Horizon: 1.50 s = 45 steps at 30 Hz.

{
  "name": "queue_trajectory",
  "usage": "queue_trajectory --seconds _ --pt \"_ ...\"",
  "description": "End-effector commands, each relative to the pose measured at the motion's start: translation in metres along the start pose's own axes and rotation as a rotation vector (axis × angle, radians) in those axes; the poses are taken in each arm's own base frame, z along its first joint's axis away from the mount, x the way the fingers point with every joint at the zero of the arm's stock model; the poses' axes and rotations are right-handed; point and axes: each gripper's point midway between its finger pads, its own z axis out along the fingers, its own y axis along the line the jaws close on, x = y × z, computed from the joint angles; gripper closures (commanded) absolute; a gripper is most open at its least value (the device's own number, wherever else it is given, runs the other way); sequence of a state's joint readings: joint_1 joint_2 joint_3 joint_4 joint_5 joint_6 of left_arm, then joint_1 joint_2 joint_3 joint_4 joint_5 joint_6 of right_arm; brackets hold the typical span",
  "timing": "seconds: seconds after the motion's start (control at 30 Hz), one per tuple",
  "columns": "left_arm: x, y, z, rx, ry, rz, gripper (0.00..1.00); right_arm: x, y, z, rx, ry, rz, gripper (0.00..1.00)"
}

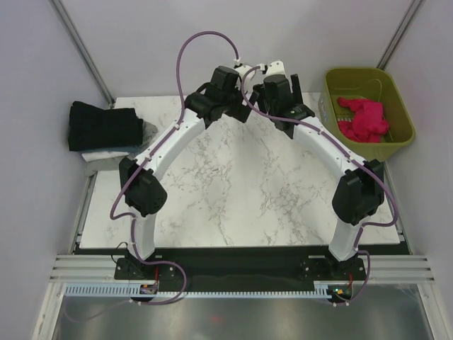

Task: Fold and stack the t-shirts
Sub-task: Grab the tshirt from the pile

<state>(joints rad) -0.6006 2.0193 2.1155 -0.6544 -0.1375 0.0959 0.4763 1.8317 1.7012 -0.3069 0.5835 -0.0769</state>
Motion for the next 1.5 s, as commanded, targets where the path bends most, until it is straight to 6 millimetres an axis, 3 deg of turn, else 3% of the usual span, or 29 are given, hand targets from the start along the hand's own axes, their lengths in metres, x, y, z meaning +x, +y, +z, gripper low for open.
queue_trajectory --seconds 0.0,0.07,0.13,0.17,0.2,0.23,0.27,0.3,0.33,0.37,0.43,0.47,0.5,0.57,0.63,0.67,0.83,0.93,1.03,1.33,1.43,1.47 --pt "-0.031 0.000 -0.028 -0.023 -0.092 0.064 0.00 -0.034 -0.024 -0.014 0.057 -0.088 -0.018 0.02" --pt "-0.030 -0.003 -0.027 -0.021 -0.090 0.077 0.01 -0.031 -0.028 -0.011 0.080 -0.081 -0.107 0.02" --pt "-0.028 -0.003 -0.026 -0.039 -0.082 0.138 0.01 -0.035 -0.047 -0.011 0.155 -0.079 -0.169 0.02" --pt "-0.027 -0.005 -0.026 -0.052 -0.080 0.157 0.00 -0.034 -0.065 -0.003 0.186 -0.069 -0.146 0.02" --pt "-0.025 -0.005 -0.026 -0.056 -0.078 0.173 0.01 -0.033 -0.070 0.001 0.142 -0.053 -0.130 0.02" --pt "-0.025 -0.006 -0.026 -0.059 -0.077 0.174 0.01 -0.048 -0.079 0.002 0.117 -0.077 -0.027 0.02" --pt "-0.024 -0.003 -0.026 -0.074 -0.073 0.176 0.01 -0.046 -0.110 0.011 0.132 -0.061 0.028 0.02" --pt "-0.021 -0.002 -0.026 -0.082 -0.065 0.183 0.01 -0.043 -0.112 0.016 0.058 -0.041 0.046 0.02" --pt "-0.020 0.002 -0.025 -0.101 -0.065 0.183 0.01 -0.051 -0.126 0.017 0.052 -0.056 0.097 0.02" --pt "-0.018 0.005 -0.024 -0.123 -0.057 0.189 0.01 -0.043 -0.154 0.024 0.074 -0.036 0.121 0.02" --pt "-0.008 0.012 -0.019 -0.159 -0.033 0.214 0.01 -0.026 -0.170 0.034 0.052 0.005 0.119 0.03" --pt "-0.003 0.013 -0.016 -0.170 -0.018 0.218 0.01 -0.012 -0.196 0.040 0.097 0.035 0.136 0.04" --pt "-0.001 0.014 -0.015 -0.176 -0.012 0.227 0.01 -0.001 -0.199 0.044 0.099 0.068 0.144 0.04" --pt "0.003 0.016 -0.013 -0.177 -0.003 0.234 0.01 0.031 -0.241 0.059 0.146 0.126 0.235 0.05" --pt "0.012 0.017 -0.009 -0.175 0.021 0.248 0.02 0.058 -0.258 0.072 0.153 0.181 0.316 0.05" --pt "0.019 0.021 -0.007 -0.180 0.036 0.243 0.01 0.071 -0.278 0.075 0.158 0.195 0.378 0.05" --pt "0.040 0.029 -0.001 -0.122 0.088 0.185 0.01 0.132 -0.296 0.094 0.110 0.314 0.433 0.04" --pt "0.049 0.021 -0.002 -0.024 0.107 0.145 0.03 0.153 -0.281 0.101 -0.006 0.369 0.434 0.06" --pt "0.058 0.018 0.004 -0.001 0.130 0.133 0.04 0.179 -0.285 0.106 0.022 0.444 0.417 0.07" --pt "0.054 0.023 0.009 -0.026 0.126 0.150 0.03 0.242 -0.284 0.125 0.067 0.578 0.349 0.10" --pt "0.055 0.022 0.008 -0.026 0.128 0.146 0.03 0.237 -0.284 0.130 0.056 0.552 0.340 0.44" --pt "0.052 0.024 0.005 -0.032 0.121 0.136 0.04 0.232 -0.287 0.130 0.066 0.541 0.334 0.70"
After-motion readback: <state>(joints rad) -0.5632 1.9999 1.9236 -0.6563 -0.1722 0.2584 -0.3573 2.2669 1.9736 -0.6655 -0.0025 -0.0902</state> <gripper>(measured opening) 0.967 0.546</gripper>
